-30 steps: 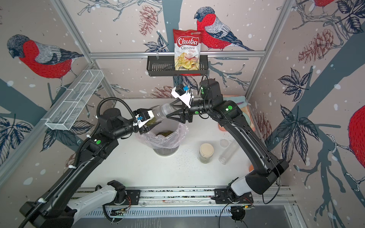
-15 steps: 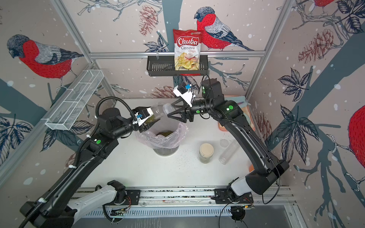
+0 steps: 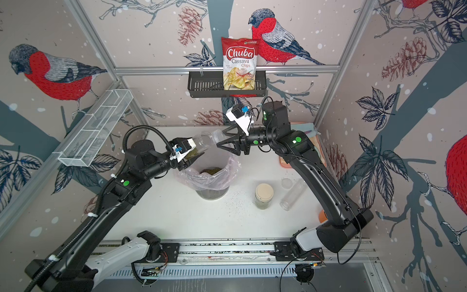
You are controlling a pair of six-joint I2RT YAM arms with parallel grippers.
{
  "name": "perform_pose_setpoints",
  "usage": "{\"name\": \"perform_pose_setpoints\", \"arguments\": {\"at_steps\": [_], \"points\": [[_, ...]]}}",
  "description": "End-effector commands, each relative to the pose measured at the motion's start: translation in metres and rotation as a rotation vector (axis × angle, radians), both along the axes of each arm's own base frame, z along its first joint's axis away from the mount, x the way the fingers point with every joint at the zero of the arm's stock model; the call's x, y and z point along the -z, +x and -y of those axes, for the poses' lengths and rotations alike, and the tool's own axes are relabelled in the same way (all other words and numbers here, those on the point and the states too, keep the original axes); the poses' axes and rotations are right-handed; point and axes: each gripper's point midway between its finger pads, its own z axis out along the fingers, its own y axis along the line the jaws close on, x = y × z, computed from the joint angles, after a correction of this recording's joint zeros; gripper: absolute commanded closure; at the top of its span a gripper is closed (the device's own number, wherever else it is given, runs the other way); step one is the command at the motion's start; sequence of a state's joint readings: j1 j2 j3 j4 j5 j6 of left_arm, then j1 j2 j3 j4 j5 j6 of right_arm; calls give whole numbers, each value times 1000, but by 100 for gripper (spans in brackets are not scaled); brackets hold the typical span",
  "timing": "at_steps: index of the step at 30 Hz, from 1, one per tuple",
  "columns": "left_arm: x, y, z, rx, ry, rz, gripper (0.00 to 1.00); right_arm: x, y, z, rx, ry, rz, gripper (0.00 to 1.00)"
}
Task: Empty moldy mung beans from jars
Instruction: Open the lid of the jar, then place the lid at the center of the board.
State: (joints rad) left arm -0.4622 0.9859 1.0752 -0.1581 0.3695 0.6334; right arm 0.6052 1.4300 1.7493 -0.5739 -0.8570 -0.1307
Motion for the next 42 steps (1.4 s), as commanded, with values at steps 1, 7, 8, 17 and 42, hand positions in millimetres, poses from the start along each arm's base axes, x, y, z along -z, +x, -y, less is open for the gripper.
{"name": "perform_pose_setpoints", "arguments": {"at_steps": [1, 7, 8, 17, 42], "points": [[-17, 0, 1, 5, -31, 69, 100, -13, 5, 5, 42, 35, 32, 49], [-18, 0, 1, 2, -36, 70, 100, -20, 15, 18, 113, 65, 27, 49], [-18, 0, 0, 0, -37, 71, 100, -21, 17, 20, 124, 69, 26, 49], [-22, -1, -3, -15, -43, 92, 100, -30, 32, 42, 244, 113, 9, 49], [-25, 3, -4, -33, -55, 108, 100, -32, 63, 80, 461, 171, -42, 49]]}}
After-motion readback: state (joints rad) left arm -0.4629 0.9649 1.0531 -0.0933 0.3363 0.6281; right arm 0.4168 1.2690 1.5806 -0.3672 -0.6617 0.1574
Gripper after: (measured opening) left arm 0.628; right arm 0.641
